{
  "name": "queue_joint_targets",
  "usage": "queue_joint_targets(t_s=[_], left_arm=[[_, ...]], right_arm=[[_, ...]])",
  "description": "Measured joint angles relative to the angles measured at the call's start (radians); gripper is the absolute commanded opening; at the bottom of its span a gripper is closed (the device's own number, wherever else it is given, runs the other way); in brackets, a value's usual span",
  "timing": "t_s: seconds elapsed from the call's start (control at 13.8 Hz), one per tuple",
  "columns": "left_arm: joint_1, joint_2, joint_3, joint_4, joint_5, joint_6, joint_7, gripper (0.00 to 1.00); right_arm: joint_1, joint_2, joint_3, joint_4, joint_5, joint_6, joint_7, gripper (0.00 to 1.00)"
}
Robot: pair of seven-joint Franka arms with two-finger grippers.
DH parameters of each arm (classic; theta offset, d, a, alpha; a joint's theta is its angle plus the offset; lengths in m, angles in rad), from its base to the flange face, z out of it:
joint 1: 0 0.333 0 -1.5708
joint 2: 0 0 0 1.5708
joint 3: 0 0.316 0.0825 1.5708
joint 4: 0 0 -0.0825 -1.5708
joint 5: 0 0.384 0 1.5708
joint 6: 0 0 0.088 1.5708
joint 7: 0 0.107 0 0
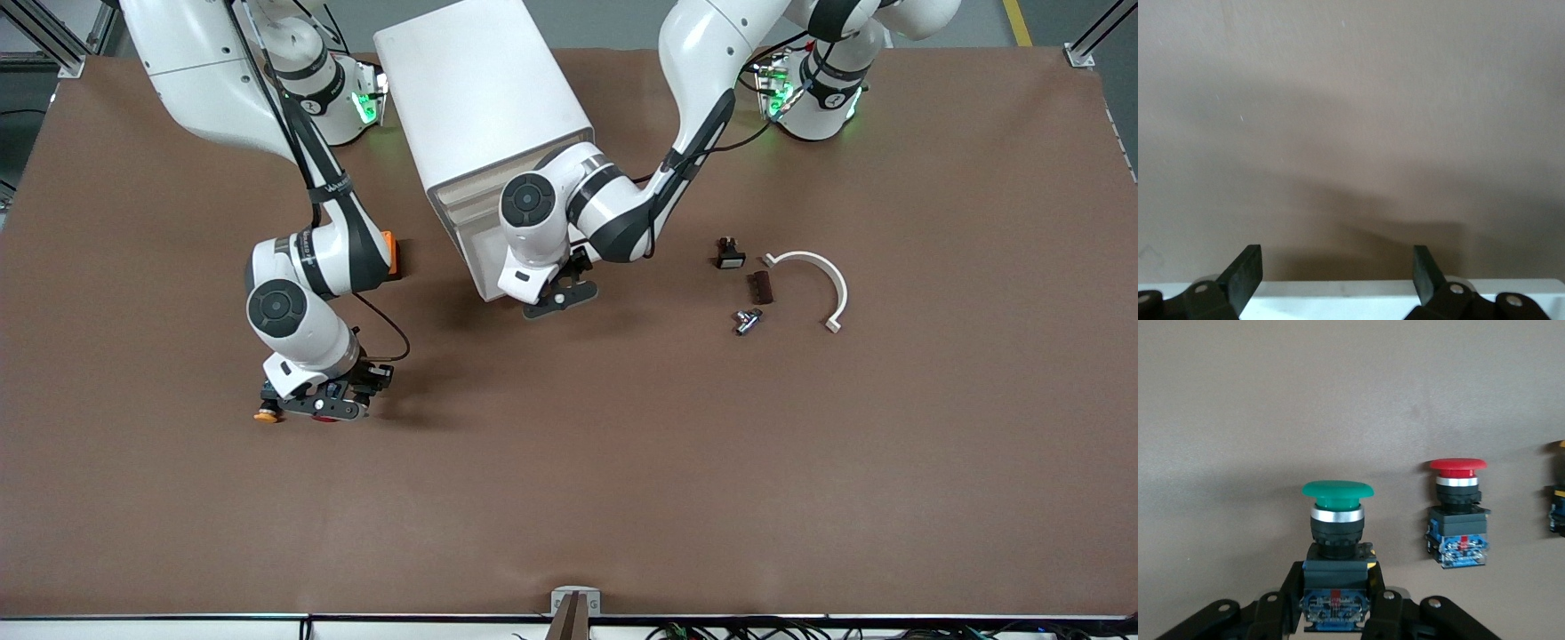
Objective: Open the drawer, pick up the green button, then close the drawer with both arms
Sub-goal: 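Lower the green button beside the red button while the left gripper pushes the drawer shut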
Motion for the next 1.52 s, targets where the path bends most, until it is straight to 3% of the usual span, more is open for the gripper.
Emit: queue_joint_targets(t_s=[0.94,1.23,1.3,1.37,1.45,1.52], left_arm=[[-0.02,0.002,-0.042,-0.05,-0.373,-0.001,-0.001,0.99],[-0.016,0.004,-0.041,-0.053,-0.396,-0.001,0.0,0.99],[-0.016,0.004,-0.041,-0.054,-0.397,-0.001,0.0,0.99],[-0.016,0.004,-0.041,-0.054,-0.397,0.0,0.0,0.99],[-0.016,0.004,-0.041,-0.053,-0.397,0.0,0.0,0.99],[-0.016,0.004,-0.041,-0.053,-0.397,0.001,0.0,0.99]], right_arm=[[0.003,0.054,0.009,0.001,0.0,0.033,0.0,0.01],[0.006,0.065,0.01,0.003,0.0,0.036,0.0,0.04],[0.008,0.067,0.011,0.004,0.0,0.037,0.0,0.1],[0.011,0.069,0.011,0.004,0.0,0.037,0.0,0.48],[0.012,0.069,0.011,0.004,0.0,0.037,0.0,0.99],[0.013,0.069,0.011,0.005,0.0,0.037,0.0,1.0]])
